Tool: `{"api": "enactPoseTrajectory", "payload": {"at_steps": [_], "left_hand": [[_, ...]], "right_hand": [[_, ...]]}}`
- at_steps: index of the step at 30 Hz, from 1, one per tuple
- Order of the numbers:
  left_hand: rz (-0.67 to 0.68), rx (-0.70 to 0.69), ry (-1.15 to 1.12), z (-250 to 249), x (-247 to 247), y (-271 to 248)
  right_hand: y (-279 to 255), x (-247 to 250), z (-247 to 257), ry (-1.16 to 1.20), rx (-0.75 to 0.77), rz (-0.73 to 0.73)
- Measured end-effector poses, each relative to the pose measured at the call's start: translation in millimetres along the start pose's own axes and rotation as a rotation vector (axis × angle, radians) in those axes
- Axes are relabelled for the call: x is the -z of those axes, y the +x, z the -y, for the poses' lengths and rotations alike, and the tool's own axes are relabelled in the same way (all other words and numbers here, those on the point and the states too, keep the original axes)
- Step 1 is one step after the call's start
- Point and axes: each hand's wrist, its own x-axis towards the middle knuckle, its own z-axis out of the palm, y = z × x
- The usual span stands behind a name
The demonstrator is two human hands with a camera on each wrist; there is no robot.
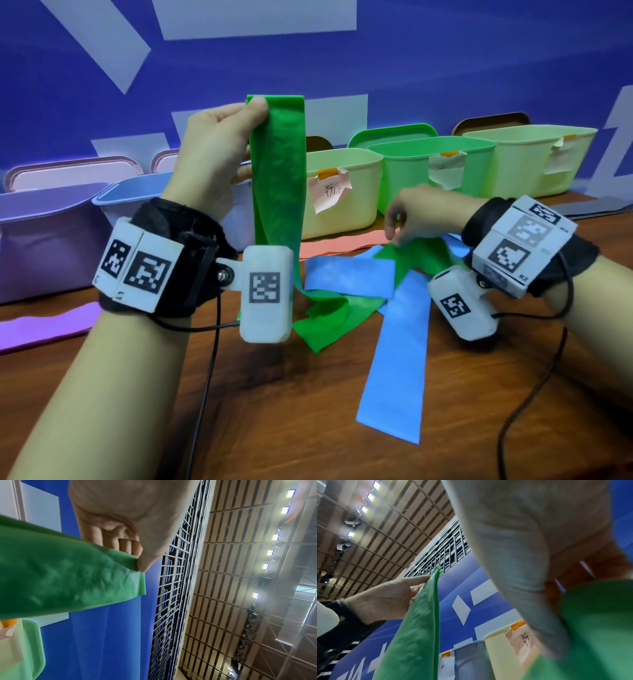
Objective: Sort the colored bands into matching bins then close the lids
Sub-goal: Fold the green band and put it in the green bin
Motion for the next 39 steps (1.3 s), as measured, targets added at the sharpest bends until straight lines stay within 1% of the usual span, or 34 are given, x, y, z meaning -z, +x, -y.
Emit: {"api": "enactPoseTrajectory", "payload": {"at_steps": [1, 2, 3, 4, 6, 8, 12, 13, 15, 16, 18, 19, 20, 22, 24, 26, 29, 32, 34, 37, 39], "left_hand": [[0.002, -0.004, -0.002, -1, 0, 0], [0.002, -0.008, -0.005, -1, 0, 0], [0.003, -0.011, -0.009, -2, 0, 0], [0.002, -0.013, -0.011, -2, 1, -1], [-0.007, -0.012, -0.012, -2, 2, -1], [-0.018, -0.009, -0.011, -2, 4, 0], [-0.036, -0.007, -0.017, -1, 8, 3], [-0.046, -0.006, -0.017, -1, 10, 4], [-0.074, -0.01, -0.02, -2, 16, 6], [-0.09, -0.014, -0.026, -3, 19, 6], [-0.123, -0.023, -0.038, -4, 26, 8], [-0.135, -0.026, -0.043, -4, 29, 9], [-0.148, -0.028, -0.047, -4, 33, 10], [-0.188, -0.032, -0.046, -5, 41, 13], [-0.245, -0.032, -0.047, -5, 53, 15], [-0.295, -0.03, -0.067, -5, 65, 17], [-0.336, -0.027, -0.1, -4, 79, 20], [-0.346, -0.025, -0.109, -4, 83, 21], [-0.338, -0.029, -0.098, -4, 79, 20], [-0.31, -0.036, -0.068, -2, 71, 19], [-0.291, -0.039, -0.048, -1, 65, 18]], "right_hand": [[2, 1, 0, 0.017, 0.015, -0.099], [5, 2, 0, 0.013, 0.015, -0.159], [7, 1, -1, -0.004, 0.002, -0.184], [10, 0, -1, -0.034, -0.019, -0.172], [14, -6, -1, -0.121, -0.037, -0.07], [17, -14, 2, -0.149, 0.03, 0.042], [12, -26, 25, 0.131, 0.309, 0.182], [11, -30, 30, 0.154, 0.35, 0.231], [13, -35, 37, 0.127, 0.389, 0.307], [13, -37, 39, 0.095, 0.398, 0.309], [12, -38, 42, 0.061, 0.444, 0.253], [9, -38, 45, 0.078, 0.487, 0.24], [7, -37, 48, 0.104, 0.521, 0.263], [1, -38, 57, 0.103, 0.509, 0.385], [-3, -42, 68, -0.035, 0.445, 0.489], [-4, -49, 77, -0.199, 0.409, 0.515], [-4, -52, 86, -0.317, 0.408, 0.505], [-3, -44, 89, -0.331, 0.413, 0.497], [-3, -36, 89, -0.291, 0.393, 0.456], [-3, -19, 89, -0.209, 0.356, 0.294], [-5, -4, 92, -0.203, 0.314, 0.133]]}}
